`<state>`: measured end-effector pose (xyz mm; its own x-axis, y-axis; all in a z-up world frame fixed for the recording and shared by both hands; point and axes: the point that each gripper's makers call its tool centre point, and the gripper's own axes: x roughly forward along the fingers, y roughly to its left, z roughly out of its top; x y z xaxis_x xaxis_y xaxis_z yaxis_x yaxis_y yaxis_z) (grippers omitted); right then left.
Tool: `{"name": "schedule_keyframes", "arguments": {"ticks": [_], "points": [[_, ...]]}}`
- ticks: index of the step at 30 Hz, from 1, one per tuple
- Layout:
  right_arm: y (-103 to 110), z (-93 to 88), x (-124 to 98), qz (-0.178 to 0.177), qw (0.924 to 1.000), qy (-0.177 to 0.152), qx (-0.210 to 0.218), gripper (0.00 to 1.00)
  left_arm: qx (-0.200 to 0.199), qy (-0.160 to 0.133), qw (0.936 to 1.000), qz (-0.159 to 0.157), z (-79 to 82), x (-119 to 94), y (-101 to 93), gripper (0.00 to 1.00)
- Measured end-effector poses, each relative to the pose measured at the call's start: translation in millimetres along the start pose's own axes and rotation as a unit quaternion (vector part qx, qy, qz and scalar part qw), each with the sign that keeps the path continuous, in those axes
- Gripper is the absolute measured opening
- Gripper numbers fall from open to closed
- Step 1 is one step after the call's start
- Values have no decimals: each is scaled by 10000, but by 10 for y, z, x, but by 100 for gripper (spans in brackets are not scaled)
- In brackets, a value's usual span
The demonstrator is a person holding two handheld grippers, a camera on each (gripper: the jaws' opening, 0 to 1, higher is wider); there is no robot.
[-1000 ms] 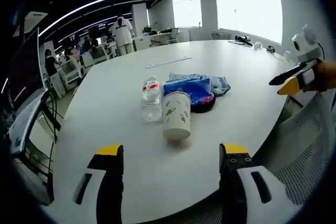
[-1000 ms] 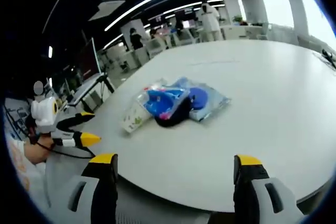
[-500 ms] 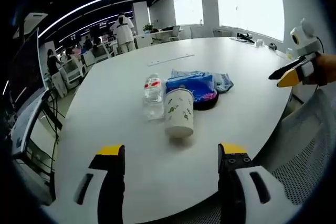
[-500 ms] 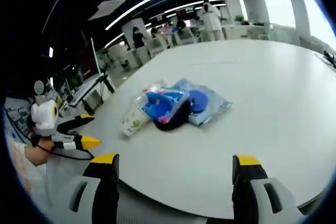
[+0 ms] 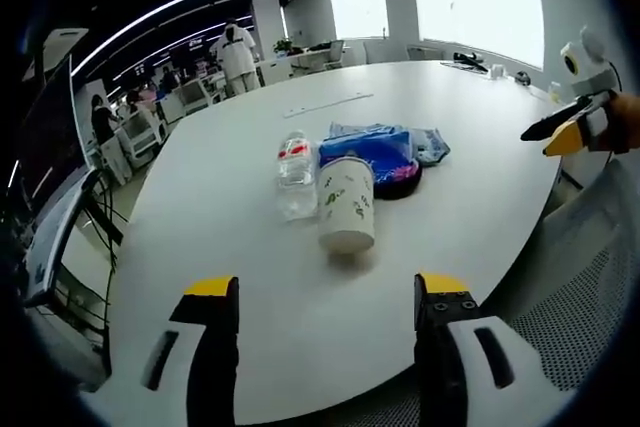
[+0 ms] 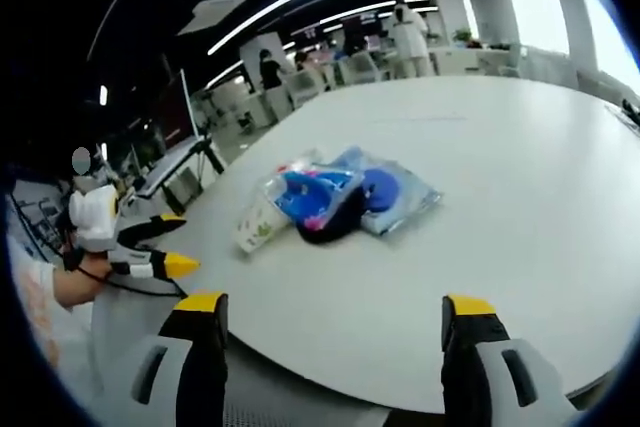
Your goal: Arrange the tabletop items into an orderly group along one side of the table until the central work area is clear of visible clutter.
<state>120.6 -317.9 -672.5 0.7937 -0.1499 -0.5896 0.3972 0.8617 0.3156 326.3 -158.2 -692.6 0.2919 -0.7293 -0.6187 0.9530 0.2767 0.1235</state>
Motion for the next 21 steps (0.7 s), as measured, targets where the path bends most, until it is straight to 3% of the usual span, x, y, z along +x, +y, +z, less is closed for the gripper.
{"name": "schedule_keyframes", "arguments": {"ticks": [4,13,21], "points": [[-17,14,-67,85,9999,-24,-118,90,17,-55,10000,32,18,-7,10,72],[-121,-2,-159,328,9992,-156,-147,90,48,120,9996,233,-51,4,85,75],[-204,4,-88,360,9990,-169,-207,89,-153,54,9994,304,-34,-12,131,75]]}}
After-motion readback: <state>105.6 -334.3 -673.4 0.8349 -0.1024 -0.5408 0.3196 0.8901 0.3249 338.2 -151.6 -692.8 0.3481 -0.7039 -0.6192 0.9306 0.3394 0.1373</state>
